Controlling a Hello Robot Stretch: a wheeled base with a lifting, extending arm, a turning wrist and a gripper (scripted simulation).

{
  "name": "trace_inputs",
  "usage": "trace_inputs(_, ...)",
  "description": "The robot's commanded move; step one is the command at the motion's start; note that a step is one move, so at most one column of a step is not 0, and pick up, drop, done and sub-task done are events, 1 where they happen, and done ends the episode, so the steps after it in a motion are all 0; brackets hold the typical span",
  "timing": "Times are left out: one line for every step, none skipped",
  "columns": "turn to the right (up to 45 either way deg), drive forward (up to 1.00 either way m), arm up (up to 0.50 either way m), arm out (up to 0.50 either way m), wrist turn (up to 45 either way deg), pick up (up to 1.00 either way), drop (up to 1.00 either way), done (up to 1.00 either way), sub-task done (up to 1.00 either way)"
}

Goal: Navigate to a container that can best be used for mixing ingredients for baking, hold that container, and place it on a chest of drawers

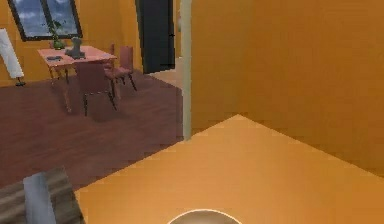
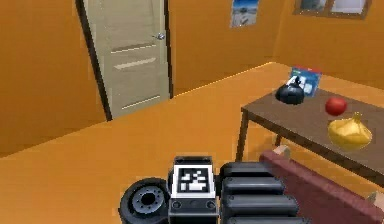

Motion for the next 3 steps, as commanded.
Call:
trace_inputs(0.0, 0.65, 0.00, 0.00, 0.0, 0.00, 0.00, 0.00, 0.00)
trace_inputs(-15.0, 0.00, 0.00, 0.00, 0.0, 0.00, 0.00, 0.00, 0.00)
trace_inputs(-3.0, 0.00, 0.00, 0.00, 0.0, 0.00, 0.00, 0.00, 0.00)
